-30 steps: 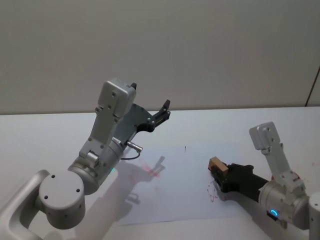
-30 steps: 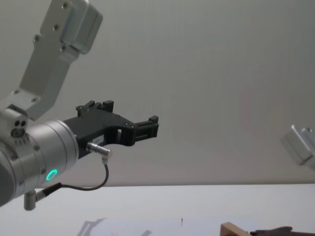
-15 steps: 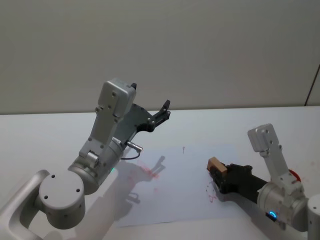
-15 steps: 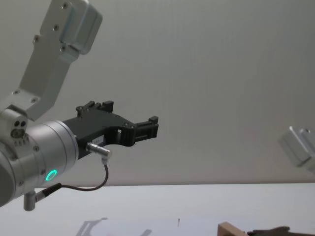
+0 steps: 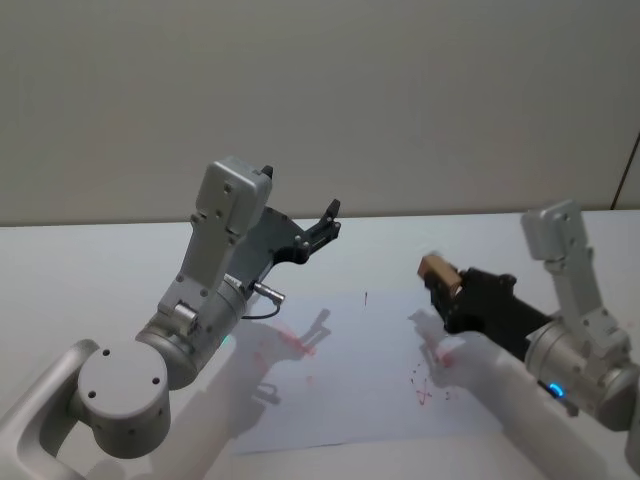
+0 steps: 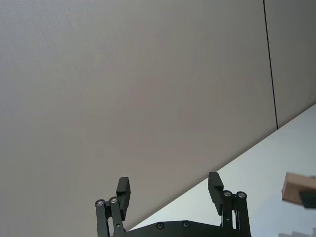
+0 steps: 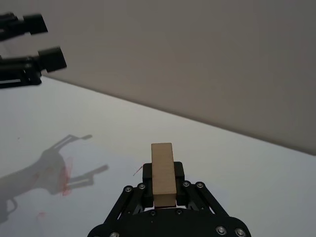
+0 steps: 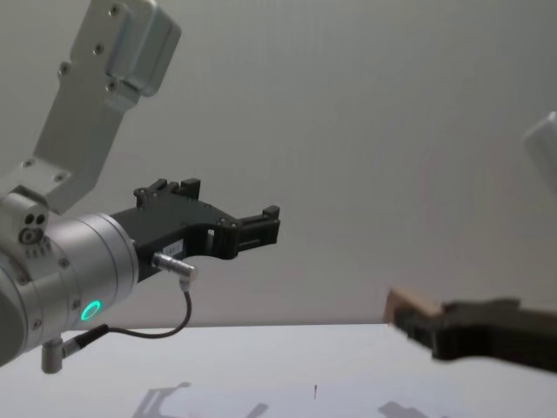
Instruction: Use the one hand to pick up the stamp and affix it onto the A4 paper.
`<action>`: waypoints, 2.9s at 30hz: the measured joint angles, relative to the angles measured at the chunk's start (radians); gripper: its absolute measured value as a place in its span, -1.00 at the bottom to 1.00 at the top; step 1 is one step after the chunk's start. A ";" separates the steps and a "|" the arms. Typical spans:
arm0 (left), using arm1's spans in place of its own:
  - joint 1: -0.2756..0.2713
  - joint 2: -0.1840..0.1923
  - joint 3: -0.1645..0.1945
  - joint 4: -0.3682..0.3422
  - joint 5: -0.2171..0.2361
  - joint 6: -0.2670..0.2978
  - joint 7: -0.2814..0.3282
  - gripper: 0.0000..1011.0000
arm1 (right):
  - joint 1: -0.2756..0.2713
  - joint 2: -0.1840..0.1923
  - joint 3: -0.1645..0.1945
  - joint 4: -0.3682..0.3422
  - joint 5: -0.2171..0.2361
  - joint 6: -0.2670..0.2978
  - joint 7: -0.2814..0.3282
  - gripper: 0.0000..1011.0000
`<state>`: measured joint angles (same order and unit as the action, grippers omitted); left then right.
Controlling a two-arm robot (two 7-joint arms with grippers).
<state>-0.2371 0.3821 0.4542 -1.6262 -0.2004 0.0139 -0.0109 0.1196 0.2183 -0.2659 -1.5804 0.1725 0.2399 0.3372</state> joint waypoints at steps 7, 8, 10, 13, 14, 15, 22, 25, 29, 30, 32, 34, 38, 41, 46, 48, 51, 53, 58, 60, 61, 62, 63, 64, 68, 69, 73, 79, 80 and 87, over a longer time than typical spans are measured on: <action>0.000 0.000 0.000 0.000 0.000 0.000 0.000 0.98 | -0.044 0.030 0.021 -0.088 0.027 -0.021 -0.061 -0.57; 0.000 0.000 0.000 0.000 0.000 0.000 0.000 0.98 | -0.051 0.033 0.023 -0.097 0.031 -0.021 -0.072 -0.57; 0.000 0.000 0.000 0.000 0.000 0.000 0.000 0.98 | -0.073 0.046 0.030 -0.125 0.043 -0.020 -0.096 -0.57; 0.000 0.000 0.000 0.000 0.000 0.000 0.000 0.98 | -0.095 0.059 0.038 -0.149 0.056 -0.014 -0.123 -0.57; 0.000 0.000 0.000 0.000 0.000 0.000 0.000 0.98 | -0.113 0.069 0.044 -0.167 0.066 -0.008 -0.139 -0.57; 0.000 0.000 0.000 0.000 0.000 0.000 0.000 0.98 | -0.119 0.071 0.046 -0.172 0.070 -0.006 -0.147 -0.57; 0.000 0.000 0.000 0.000 0.000 0.000 0.000 0.98 | -0.193 0.111 0.071 -0.228 0.116 0.032 -0.221 -0.57; 0.000 0.000 0.000 0.000 0.000 0.000 0.000 0.98 | -0.224 0.128 0.084 -0.245 0.136 0.053 -0.251 -0.57; 0.000 0.000 0.000 0.000 0.000 0.000 0.000 0.98 | -0.253 0.148 0.099 -0.257 0.155 0.080 -0.282 -0.57; 0.000 0.000 0.000 0.000 0.000 0.000 0.000 0.98 | -0.261 0.155 0.103 -0.260 0.160 0.089 -0.292 -0.57; 0.000 0.000 0.000 0.000 0.000 0.000 0.000 0.98 | -0.271 0.164 0.111 -0.262 0.164 0.100 -0.304 -0.57; 0.000 0.000 0.000 0.000 0.000 0.000 0.000 0.98 | -0.275 0.170 0.116 -0.262 0.165 0.106 -0.311 -0.57; 0.000 0.000 0.000 0.000 0.000 0.000 0.000 0.98 | -0.278 0.181 0.126 -0.257 0.165 0.117 -0.321 -0.57; 0.000 0.000 0.000 0.000 0.000 0.000 0.000 0.98 | -0.277 0.187 0.132 -0.250 0.165 0.125 -0.325 -0.57; 0.000 0.000 0.000 0.000 0.000 0.000 0.000 0.98 | -0.271 0.192 0.137 -0.235 0.159 0.138 -0.324 -0.57; 0.000 0.000 0.000 0.000 0.000 0.000 0.000 0.98 | -0.268 0.193 0.137 -0.230 0.158 0.142 -0.321 -0.57; 0.000 0.000 0.000 0.000 0.000 0.000 0.000 0.98 | -0.259 0.192 0.138 -0.216 0.154 0.151 -0.309 -0.57; 0.000 0.000 0.000 0.000 0.000 0.000 0.000 0.98 | -0.256 0.191 0.137 -0.210 0.153 0.155 -0.303 -0.57; 0.000 0.000 0.000 0.000 0.000 0.000 0.000 0.98 | -0.239 0.184 0.132 -0.186 0.145 0.167 -0.281 -0.57; 0.000 0.000 0.000 0.000 0.000 0.000 0.000 0.98 | -0.234 0.182 0.130 -0.180 0.143 0.170 -0.276 -0.57; 0.000 0.000 0.000 0.000 0.000 0.000 0.000 0.98 | -0.231 0.180 0.129 -0.176 0.141 0.173 -0.272 -0.57; 0.000 0.000 0.000 0.000 0.000 0.000 0.000 0.98 | -0.230 0.179 0.128 -0.174 0.141 0.174 -0.270 -0.57; 0.000 0.000 0.000 0.000 0.000 0.000 0.000 0.98 | -0.228 0.178 0.128 -0.171 0.140 0.175 -0.268 -0.56; 0.000 0.000 0.000 0.000 0.000 0.000 0.000 0.98 | -0.226 0.178 0.127 -0.170 0.140 0.176 -0.266 -0.55; 0.000 0.000 0.000 0.000 0.000 0.000 0.000 0.98 | -0.219 0.174 0.125 -0.159 0.136 0.181 -0.257 -0.26; 0.000 0.000 0.000 0.000 0.000 0.000 0.000 0.98 | -0.218 0.174 0.124 -0.158 0.136 0.181 -0.256 -0.23; 0.000 0.000 0.000 0.000 0.000 0.000 0.000 0.98 | -0.213 0.171 0.123 -0.151 0.134 0.184 -0.250 0.06; 0.000 0.000 0.000 0.000 0.000 0.000 0.000 0.98 | -0.210 0.170 0.121 -0.146 0.132 0.186 -0.246 0.43; 0.000 0.000 0.000 0.000 0.000 0.000 0.000 0.98 | -0.209 0.169 0.121 -0.145 0.132 0.187 -0.244 0.51; 0.000 0.000 0.000 0.000 0.000 0.000 0.000 0.98 | -0.206 0.168 0.120 -0.141 0.130 0.188 -0.242 0.88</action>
<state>-0.2371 0.3821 0.4542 -1.6262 -0.2004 0.0138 -0.0109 -0.0869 0.3865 -0.1456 -1.7215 0.3030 0.4284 0.0955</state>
